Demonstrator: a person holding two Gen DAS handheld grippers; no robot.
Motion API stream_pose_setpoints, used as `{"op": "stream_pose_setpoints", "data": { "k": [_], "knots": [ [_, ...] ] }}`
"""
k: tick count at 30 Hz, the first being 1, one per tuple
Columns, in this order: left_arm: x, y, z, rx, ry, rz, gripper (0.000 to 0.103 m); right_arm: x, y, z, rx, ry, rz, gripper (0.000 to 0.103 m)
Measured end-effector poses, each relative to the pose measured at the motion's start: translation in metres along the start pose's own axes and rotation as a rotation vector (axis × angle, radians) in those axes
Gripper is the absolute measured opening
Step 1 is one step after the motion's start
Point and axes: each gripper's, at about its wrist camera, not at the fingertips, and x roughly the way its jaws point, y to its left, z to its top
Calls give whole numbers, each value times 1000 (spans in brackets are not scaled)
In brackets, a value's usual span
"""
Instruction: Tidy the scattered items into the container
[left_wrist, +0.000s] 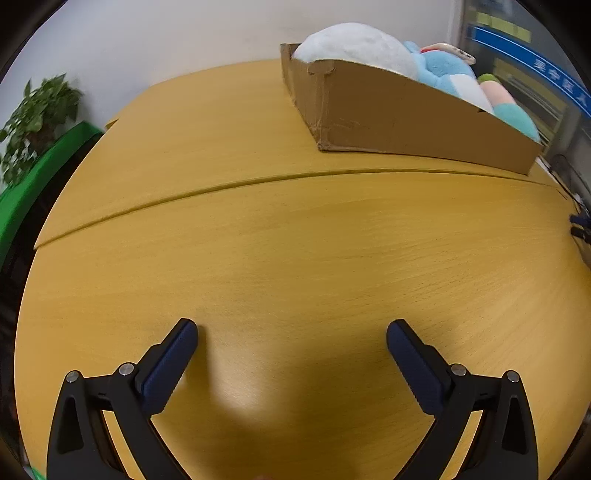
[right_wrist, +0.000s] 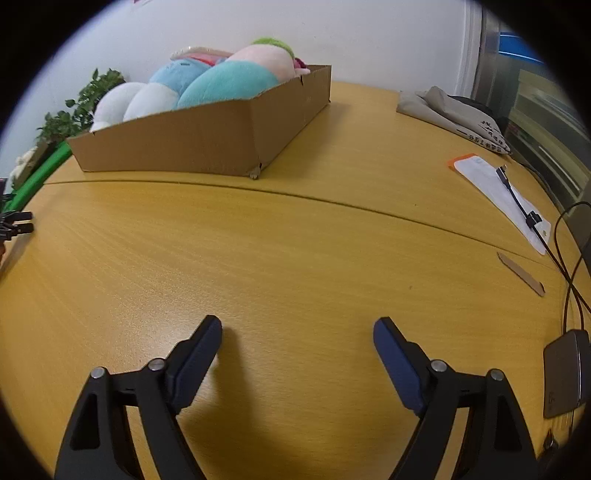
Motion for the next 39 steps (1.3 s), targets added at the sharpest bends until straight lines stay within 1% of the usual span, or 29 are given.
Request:
{"op": "stream_pose_setpoints", "data": {
  "k": [1,3,4,7,11,15,17,21,27,31,36,39],
  "knots": [
    [-1,1,-2,18,-21,-12,103,-1,-3,0,-22,5,10,87],
    [-3,5,-4,43,-36,-39,103,-1,-3,-2,-80,16,46,97],
    [-3,7,-3,54,-35,-44,103,0,-5,-3,-106,27,70,103],
    [-3,13,-1,80,-34,-67,103,-2,-9,-2,-159,27,112,103],
    [8,9,2,118,-31,-95,103,0,-15,1,-184,26,132,103],
    [10,0,4,120,-30,-96,103,2,-23,4,-187,23,135,103],
    [14,-3,11,119,-28,-97,103,10,-27,6,-194,21,138,103],
    [11,9,9,118,-27,-99,103,15,-31,8,-201,21,143,103],
    [9,12,8,117,-26,-101,103,21,-41,14,-232,23,162,103],
    [8,16,8,118,-25,-101,103,22,-40,14,-257,23,173,103],
    [8,17,8,118,-25,-102,103,17,-23,5,-316,24,217,103],
    [8,18,8,118,-24,-102,103,16,-20,5,-321,25,226,103]
  ]
}}
